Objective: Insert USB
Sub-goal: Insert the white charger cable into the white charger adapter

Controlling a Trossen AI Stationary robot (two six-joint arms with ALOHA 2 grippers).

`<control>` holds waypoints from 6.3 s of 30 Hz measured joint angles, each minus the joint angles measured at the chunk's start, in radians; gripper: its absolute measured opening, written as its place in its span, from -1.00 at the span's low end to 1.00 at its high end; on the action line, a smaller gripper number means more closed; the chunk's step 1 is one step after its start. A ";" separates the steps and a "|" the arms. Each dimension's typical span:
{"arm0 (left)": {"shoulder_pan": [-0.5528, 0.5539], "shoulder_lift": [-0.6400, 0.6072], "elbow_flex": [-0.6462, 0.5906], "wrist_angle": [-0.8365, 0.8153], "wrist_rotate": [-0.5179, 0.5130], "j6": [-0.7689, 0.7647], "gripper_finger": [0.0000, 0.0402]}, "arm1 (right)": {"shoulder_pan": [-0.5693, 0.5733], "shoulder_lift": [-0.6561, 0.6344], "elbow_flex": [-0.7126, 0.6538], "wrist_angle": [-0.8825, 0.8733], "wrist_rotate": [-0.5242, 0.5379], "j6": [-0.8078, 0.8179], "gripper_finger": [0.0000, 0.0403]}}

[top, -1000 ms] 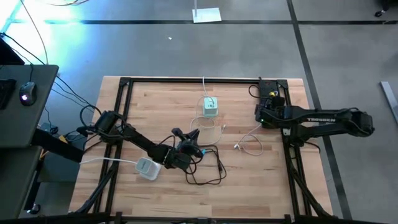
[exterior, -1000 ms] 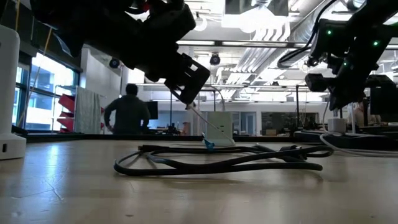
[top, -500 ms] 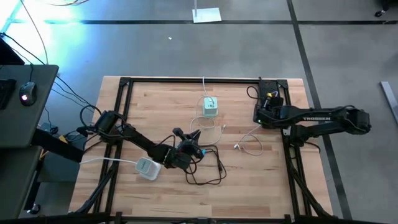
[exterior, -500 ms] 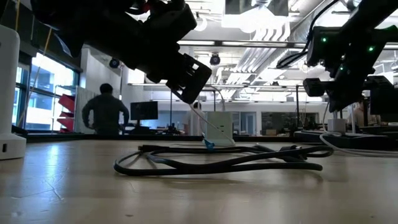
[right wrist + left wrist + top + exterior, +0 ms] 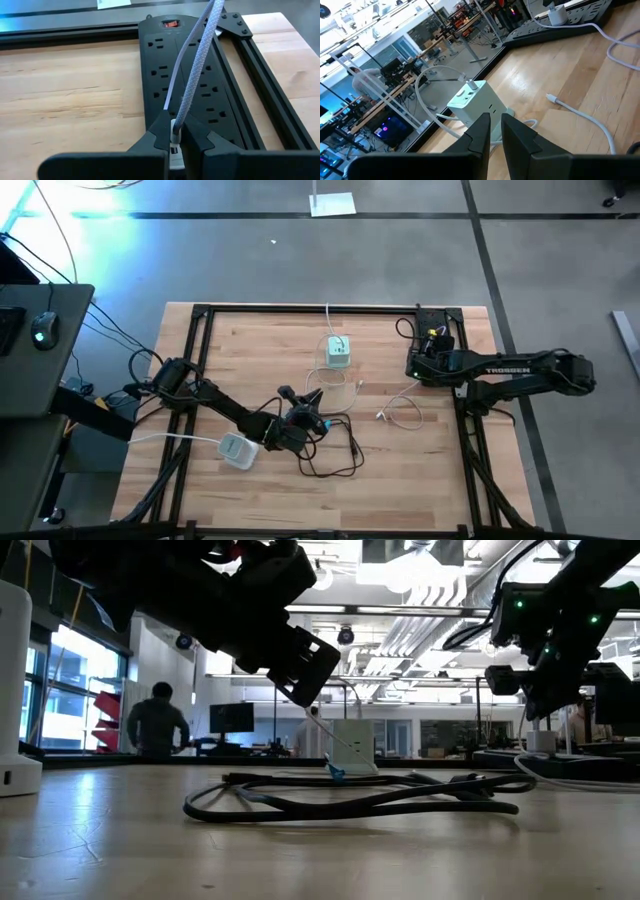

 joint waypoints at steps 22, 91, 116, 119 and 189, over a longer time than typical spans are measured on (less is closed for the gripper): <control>0.000 0.000 0.000 0.000 0.000 0.000 -0.88 | 0.000 -0.001 0.001 -0.015 -0.033 0.008 -1.00; 0.000 0.000 0.001 0.000 0.026 -0.010 -0.88 | -0.156 -0.035 0.053 -0.007 -0.218 -0.274 -1.00; 0.000 0.000 0.001 -0.001 0.027 -0.019 -0.88 | -0.239 -0.155 0.047 -0.033 -0.370 -0.362 -1.00; 0.001 0.000 0.001 0.000 0.041 -0.020 -0.88 | -0.256 -0.157 0.047 -0.031 -0.385 -0.383 -1.00; 0.003 0.000 0.000 0.000 0.075 -0.026 -0.88 | -0.397 -0.090 0.122 -0.024 -0.489 -0.490 -1.00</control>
